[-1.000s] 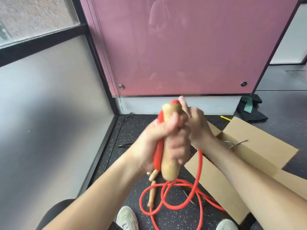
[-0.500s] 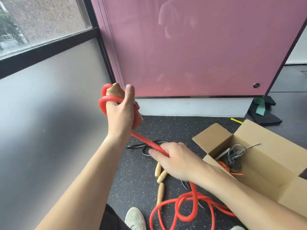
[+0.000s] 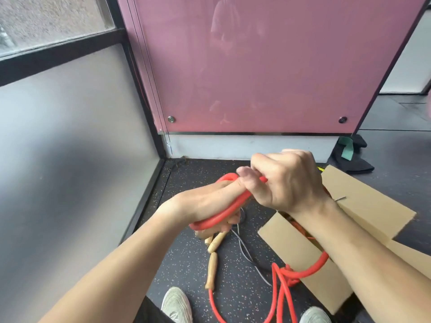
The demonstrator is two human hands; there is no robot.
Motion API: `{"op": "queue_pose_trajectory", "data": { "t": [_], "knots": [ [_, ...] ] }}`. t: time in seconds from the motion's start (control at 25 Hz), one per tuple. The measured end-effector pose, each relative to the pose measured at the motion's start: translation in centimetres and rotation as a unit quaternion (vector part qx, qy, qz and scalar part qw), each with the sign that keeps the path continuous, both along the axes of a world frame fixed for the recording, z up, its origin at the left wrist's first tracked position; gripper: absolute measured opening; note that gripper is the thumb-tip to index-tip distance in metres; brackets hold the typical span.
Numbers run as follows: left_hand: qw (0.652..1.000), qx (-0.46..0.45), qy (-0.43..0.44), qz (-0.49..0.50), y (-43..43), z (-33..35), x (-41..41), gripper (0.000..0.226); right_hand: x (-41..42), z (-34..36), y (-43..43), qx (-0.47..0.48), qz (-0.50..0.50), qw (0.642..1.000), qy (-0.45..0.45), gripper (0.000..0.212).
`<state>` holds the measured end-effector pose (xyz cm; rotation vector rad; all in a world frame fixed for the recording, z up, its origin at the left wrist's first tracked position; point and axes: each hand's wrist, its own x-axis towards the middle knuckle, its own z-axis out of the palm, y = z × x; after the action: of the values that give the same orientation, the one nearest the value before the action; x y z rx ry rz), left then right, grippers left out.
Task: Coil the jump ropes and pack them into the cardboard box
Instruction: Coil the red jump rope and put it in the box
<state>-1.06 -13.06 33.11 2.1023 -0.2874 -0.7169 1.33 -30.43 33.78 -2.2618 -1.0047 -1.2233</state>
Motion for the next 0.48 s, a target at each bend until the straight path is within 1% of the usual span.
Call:
{"op": "queue_pose_trajectory", "data": {
  "t": [0.04,0.08,0.12,0.16,0.2,0.24,0.28,0.32,0.4,0.48],
  "knots": [
    [0.997,-0.037,0.064,-0.026,-0.3,0.0,-0.3,0.088,0.3,0.1,-0.3,0.006,0.009,1.0,-0.005,0.067],
    [0.985,-0.095,0.138,-0.051,-0.5,-0.1,-0.6,0.08,0.7,0.2,-0.7,0.018,0.012,1.0,-0.001,0.067],
    [0.961,-0.165,0.207,-0.081,-0.7,-0.1,-1.1,0.071,1.2,0.2,-1.1,0.034,0.001,0.999,0.015,0.065],
    [0.93,-0.241,0.254,-0.115,-0.8,-0.2,-1.5,0.061,1.9,0.1,-1.5,0.058,-0.025,0.997,0.049,0.065],
    [0.896,-0.318,0.277,-0.14,-0.9,-0.2,-2.0,0.051,2.6,-0.1,-1.8,0.084,-0.06,0.989,0.104,0.07],
    [0.862,-0.395,0.278,-0.152,-0.8,0.0,-2.3,0.042,3.3,-0.6,-2.0,0.109,-0.095,0.975,0.169,0.077],
    [0.832,-0.466,0.261,-0.149,-0.6,0.4,-2.4,0.039,3.7,-1.2,-1.8,0.128,-0.117,0.956,0.237,0.081],
    [0.812,-0.52,0.229,-0.134,-0.3,1.1,-2.4,0.042,3.7,-1.6,-1.3,0.139,-0.116,0.935,0.305,0.081],
    [0.789,-0.591,0.143,-0.086,0.1,2.4,-1.7,0.057,2.6,-2.1,0.6,0.144,-0.069,0.891,0.424,0.076],
    [0.769,-0.636,0.068,0.003,0.3,3.4,-1.0,0.07,0.8,-2.6,2.5,0.126,-0.012,0.863,0.49,0.069]
  ]
}}
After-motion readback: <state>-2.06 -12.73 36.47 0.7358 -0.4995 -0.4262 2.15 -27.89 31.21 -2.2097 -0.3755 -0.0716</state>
